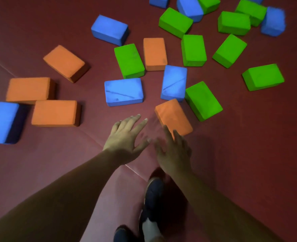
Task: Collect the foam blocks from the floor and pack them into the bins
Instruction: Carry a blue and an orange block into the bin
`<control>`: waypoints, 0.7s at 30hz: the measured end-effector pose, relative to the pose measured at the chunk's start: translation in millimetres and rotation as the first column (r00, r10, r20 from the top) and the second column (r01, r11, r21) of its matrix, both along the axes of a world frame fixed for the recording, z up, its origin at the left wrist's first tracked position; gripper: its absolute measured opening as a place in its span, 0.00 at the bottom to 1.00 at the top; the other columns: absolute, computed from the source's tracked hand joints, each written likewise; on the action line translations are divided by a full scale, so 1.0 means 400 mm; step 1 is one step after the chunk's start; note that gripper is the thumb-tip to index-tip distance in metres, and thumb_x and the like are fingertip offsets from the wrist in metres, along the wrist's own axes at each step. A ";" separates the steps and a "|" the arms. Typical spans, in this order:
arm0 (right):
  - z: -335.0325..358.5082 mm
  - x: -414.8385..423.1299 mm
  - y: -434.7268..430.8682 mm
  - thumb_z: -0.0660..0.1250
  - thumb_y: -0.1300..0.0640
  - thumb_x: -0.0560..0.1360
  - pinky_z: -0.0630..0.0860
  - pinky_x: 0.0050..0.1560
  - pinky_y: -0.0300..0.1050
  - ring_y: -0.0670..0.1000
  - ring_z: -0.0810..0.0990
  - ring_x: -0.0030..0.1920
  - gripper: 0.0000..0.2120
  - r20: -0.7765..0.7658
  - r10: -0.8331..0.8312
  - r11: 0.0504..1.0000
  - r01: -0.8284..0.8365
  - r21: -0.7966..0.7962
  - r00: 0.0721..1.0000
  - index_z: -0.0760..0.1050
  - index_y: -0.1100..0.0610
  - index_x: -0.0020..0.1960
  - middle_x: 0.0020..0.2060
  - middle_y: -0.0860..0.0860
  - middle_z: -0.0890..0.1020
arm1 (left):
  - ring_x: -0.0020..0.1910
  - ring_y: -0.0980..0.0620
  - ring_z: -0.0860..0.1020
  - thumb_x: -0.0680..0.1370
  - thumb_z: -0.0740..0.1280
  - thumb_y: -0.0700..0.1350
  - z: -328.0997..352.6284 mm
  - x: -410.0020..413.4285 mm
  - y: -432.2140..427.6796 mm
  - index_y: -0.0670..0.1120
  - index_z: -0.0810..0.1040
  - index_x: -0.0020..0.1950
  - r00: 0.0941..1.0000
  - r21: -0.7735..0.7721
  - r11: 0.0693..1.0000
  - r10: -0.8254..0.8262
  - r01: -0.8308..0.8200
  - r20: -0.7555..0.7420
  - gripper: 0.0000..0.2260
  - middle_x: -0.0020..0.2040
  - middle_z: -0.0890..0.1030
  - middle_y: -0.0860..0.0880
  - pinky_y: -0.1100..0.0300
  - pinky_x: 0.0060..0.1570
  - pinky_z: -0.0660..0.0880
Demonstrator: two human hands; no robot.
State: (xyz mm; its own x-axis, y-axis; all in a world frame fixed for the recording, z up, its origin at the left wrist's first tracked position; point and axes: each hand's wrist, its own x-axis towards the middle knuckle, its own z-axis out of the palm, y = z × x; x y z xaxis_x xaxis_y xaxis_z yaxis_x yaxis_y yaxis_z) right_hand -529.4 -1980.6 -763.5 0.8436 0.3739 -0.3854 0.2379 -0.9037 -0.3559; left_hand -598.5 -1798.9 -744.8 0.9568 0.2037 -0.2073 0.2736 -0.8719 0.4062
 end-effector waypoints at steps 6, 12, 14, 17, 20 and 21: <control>-0.194 0.199 0.077 0.52 0.30 0.79 0.58 0.74 0.61 0.60 0.56 0.79 0.34 0.026 -0.020 0.996 0.022 -0.091 0.999 0.49 0.38 0.82 0.81 0.52 0.56 | 0.78 0.45 0.61 0.78 0.51 0.69 -0.191 0.247 0.065 0.55 0.60 0.81 0.997 -0.009 0.998 -0.061 0.061 0.037 0.34 0.81 0.61 0.48 0.45 0.75 0.55; -0.468 0.332 0.123 0.65 0.35 0.75 0.68 0.65 0.67 0.66 0.68 0.72 0.36 0.202 0.029 0.982 0.010 -0.186 0.979 0.57 0.40 0.80 0.75 0.56 0.69 | 0.77 0.42 0.64 0.79 0.50 0.68 -0.489 0.366 0.082 0.54 0.62 0.81 0.995 -0.082 0.994 -0.064 0.070 0.077 0.33 0.79 0.64 0.45 0.43 0.73 0.60; -0.553 0.389 0.126 0.59 0.28 0.75 0.61 0.70 0.69 0.66 0.59 0.77 0.38 0.146 0.032 0.976 0.001 -0.220 0.989 0.50 0.38 0.81 0.79 0.57 0.60 | 0.75 0.41 0.66 0.80 0.48 0.68 -0.595 0.401 0.095 0.52 0.64 0.80 0.991 -0.090 0.992 -0.078 0.088 0.106 0.33 0.78 0.66 0.44 0.42 0.72 0.62; -0.636 0.462 0.110 0.47 0.18 0.70 0.50 0.75 0.70 0.65 0.46 0.80 0.44 0.091 0.093 0.959 -0.064 -0.277 0.991 0.40 0.35 0.80 0.82 0.57 0.47 | 0.74 0.41 0.67 0.81 0.49 0.68 -0.719 0.456 0.120 0.51 0.65 0.80 0.969 -0.018 0.979 -0.197 0.202 0.148 0.33 0.77 0.67 0.43 0.42 0.71 0.63; -0.688 0.497 0.076 0.46 0.14 0.60 0.47 0.75 0.73 0.66 0.42 0.80 0.53 0.084 0.092 0.951 -0.062 -0.304 0.992 0.39 0.34 0.79 0.82 0.56 0.42 | 0.76 0.43 0.66 0.79 0.50 0.69 -0.792 0.517 0.152 0.53 0.64 0.80 0.938 0.055 0.954 -0.299 0.294 0.176 0.34 0.78 0.66 0.45 0.42 0.74 0.59; -0.700 0.507 0.064 0.46 0.15 0.57 0.48 0.75 0.73 0.66 0.42 0.80 0.55 0.066 0.065 0.952 -0.042 -0.302 0.996 0.40 0.35 0.80 0.82 0.56 0.42 | 0.76 0.43 0.66 0.79 0.50 0.69 -0.803 0.537 0.160 0.53 0.64 0.80 0.925 0.088 0.945 -0.326 0.315 0.193 0.34 0.78 0.66 0.45 0.42 0.74 0.59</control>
